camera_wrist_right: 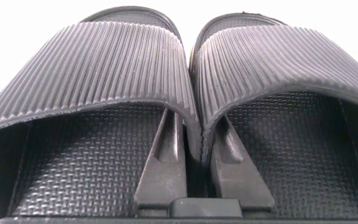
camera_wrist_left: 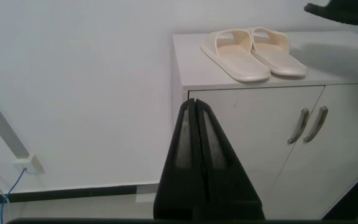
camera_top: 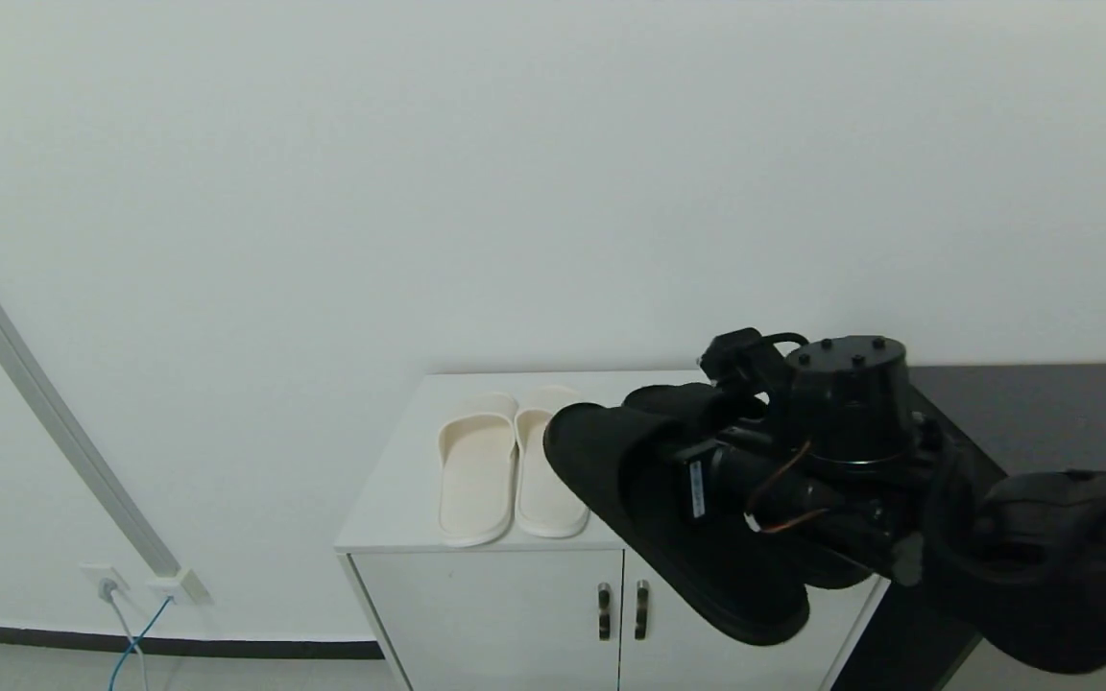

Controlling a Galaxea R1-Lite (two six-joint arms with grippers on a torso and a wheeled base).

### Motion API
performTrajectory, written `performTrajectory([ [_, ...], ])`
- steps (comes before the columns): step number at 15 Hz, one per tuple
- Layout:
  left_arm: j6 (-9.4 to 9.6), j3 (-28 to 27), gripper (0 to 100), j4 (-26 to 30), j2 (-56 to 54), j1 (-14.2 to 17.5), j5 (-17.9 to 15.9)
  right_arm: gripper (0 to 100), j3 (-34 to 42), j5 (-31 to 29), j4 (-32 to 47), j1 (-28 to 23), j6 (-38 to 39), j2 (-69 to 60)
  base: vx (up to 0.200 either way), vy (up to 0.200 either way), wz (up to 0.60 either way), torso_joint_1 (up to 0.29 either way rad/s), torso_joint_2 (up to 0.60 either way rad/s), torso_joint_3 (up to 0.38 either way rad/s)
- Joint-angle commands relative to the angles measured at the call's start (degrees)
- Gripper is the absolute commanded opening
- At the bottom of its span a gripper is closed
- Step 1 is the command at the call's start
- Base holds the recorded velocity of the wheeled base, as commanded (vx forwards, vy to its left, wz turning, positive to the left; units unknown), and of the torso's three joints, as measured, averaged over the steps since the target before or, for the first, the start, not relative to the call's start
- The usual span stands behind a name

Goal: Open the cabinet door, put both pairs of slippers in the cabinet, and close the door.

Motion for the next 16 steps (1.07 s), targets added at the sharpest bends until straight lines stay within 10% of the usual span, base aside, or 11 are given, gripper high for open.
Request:
performTrajectory([
  [1,0.0,0.0,0,0.0,0.1,0.1,0.0,0,5.4,6.2,-0.1,0.1,-2.9,-8.4,0.0,0.0,0.0,0.0,0.0,0.0],
  [6,0.0,0.0,0,0.0,0.1,0.1,0.0,0,11.4,19.2,-3.0,-4.0,-18.5,-11.2,0.0,0.0,0.0,0.0,0.0,0.0],
  [16,0.0,0.0,0,0.0,0.1,0.1,0.0,0,13.3,21.0,-3.1,-4.2,-19.3,-11.0,-0.08,0.0,0.0,0.003,0.0,0.001],
])
